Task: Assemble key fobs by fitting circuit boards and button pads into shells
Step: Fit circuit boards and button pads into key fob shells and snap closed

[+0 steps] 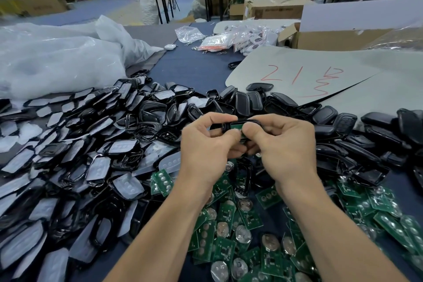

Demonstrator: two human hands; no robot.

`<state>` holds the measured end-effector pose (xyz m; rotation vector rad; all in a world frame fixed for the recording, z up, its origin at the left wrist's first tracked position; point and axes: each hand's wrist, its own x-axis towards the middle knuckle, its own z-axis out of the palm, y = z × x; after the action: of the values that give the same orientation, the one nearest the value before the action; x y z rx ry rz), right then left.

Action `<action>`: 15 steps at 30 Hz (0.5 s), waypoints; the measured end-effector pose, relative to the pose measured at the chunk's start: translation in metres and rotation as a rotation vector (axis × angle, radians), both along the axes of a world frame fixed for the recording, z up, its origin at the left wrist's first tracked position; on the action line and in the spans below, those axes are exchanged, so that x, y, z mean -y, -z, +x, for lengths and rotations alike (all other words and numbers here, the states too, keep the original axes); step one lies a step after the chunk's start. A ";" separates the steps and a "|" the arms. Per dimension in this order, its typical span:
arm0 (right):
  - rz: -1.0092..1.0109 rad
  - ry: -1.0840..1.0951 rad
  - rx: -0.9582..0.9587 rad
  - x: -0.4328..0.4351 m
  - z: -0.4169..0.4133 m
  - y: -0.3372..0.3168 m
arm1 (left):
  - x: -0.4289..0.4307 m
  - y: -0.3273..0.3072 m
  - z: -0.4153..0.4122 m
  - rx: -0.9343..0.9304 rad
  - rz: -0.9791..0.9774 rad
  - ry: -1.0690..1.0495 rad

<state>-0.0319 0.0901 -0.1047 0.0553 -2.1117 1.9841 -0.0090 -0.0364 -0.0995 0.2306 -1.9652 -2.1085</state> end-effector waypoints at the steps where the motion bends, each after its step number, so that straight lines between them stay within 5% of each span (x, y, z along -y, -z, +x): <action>1: -0.002 0.009 -0.003 -0.002 -0.001 0.001 | -0.001 0.001 -0.001 -0.001 -0.076 0.003; 9: 0.076 -0.136 0.033 -0.004 -0.001 0.004 | 0.006 0.006 -0.004 -0.034 -0.502 -0.071; 15: 0.279 0.020 0.011 -0.004 0.006 -0.003 | 0.011 0.009 -0.007 0.084 -0.613 0.018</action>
<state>-0.0258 0.0941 -0.1013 0.0718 -2.3712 1.6688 -0.0163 -0.0477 -0.1089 0.1819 -2.5490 -1.4219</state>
